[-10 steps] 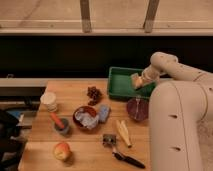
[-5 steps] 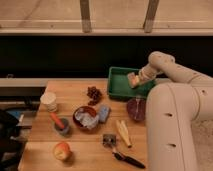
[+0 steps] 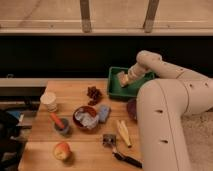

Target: Wipe tray with eraser

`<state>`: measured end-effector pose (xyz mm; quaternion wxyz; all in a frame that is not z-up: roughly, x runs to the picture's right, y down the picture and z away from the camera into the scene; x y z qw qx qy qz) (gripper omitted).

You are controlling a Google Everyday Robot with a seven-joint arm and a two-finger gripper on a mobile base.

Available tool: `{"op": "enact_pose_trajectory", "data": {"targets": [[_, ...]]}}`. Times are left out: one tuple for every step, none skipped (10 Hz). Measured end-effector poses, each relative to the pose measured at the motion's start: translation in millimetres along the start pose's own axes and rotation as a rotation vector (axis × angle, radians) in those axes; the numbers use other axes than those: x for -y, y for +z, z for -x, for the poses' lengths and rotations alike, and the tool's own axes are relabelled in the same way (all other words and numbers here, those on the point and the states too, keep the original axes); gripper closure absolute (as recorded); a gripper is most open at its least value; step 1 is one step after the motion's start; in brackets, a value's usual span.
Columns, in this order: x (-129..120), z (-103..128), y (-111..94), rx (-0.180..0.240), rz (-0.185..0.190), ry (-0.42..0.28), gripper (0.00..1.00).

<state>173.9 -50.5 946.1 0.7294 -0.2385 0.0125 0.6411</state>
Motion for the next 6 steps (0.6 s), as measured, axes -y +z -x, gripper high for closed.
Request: {"op": "enact_pose_trajectory", "data": {"targets": [[3.7,-3.4,-5.3,0.009,-0.014,0.013,1.0],[11.0,-8.0,-13.5,0.02,-0.03,0.025,1.0],[22.5,-14.2,-23.3,0.03,-0.046,0.038,1.0],[38.4,-22.2,-32.2,0.036,-0.06,0.052,1.0],[49.6,-25.9,-38.1,0.041,-0.067,0.06,1.0],[51.1,-27.2,-37.9,0.04,-0.066,0.061,1.0]]}}
